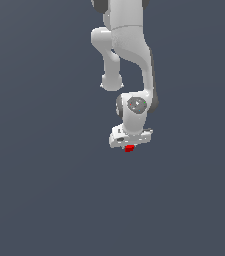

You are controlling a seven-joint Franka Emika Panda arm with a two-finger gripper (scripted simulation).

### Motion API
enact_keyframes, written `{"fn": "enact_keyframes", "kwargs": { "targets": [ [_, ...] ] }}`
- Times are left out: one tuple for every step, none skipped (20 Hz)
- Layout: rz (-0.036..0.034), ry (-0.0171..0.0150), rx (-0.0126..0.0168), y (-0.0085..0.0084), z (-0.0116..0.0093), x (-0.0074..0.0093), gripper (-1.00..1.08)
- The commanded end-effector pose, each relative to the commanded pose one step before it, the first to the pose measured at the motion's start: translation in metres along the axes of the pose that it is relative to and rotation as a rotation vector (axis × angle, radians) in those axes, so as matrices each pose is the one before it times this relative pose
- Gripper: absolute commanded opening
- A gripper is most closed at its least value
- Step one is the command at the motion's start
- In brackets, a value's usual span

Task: Pick up the red cube and move it to a goal position.

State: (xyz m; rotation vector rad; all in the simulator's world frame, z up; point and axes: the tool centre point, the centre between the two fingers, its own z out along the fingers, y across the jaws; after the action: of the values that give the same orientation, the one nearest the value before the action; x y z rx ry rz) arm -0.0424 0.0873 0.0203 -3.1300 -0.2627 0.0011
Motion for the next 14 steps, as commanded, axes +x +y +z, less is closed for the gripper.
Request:
{"fn": "enact_keyframes", "kwargs": {
  "targets": [
    [-0.00010, 0.00059, -0.00007, -0.00001, 0.00032, 0.00027, -1.00],
    [0.00000, 0.00000, 0.00000, 0.00000, 0.00000, 0.00000, -1.00],
    [0.00000, 0.00000, 0.00000, 0.00000, 0.00000, 0.00000, -1.00],
    [0.00000, 0.00000, 0.00000, 0.00000, 0.00000, 0.00000, -1.00],
    [0.00000, 0.00000, 0.00000, 0.00000, 0.00000, 0.00000, -1.00],
    [0.00000, 0.00000, 0.00000, -0.00001, -0.00052, -0.00026, -1.00],
    [0.00000, 0.00000, 0.00000, 0.00006, -0.00024, -0.00005, -1.00],
    [0.00000, 0.00000, 0.00000, 0.00019, -0.00071, -0.00016, -1.00],
    [0.00000, 0.00000, 0.00000, 0.00031, -0.00118, -0.00026, -1.00],
    [0.00000, 0.00000, 0.00000, 0.00043, -0.00166, -0.00037, -1.00],
    [0.00000, 0.00000, 0.00000, 0.00056, -0.00214, -0.00047, -1.00],
    [0.00000, 0.00000, 0.00000, 0.00068, -0.00261, -0.00058, -1.00],
    [0.00000, 0.00000, 0.00000, 0.00081, -0.00310, -0.00068, -1.00],
    [0.00000, 0.00000, 0.00000, 0.00094, -0.00358, -0.00079, -1.00]
  ]
}}
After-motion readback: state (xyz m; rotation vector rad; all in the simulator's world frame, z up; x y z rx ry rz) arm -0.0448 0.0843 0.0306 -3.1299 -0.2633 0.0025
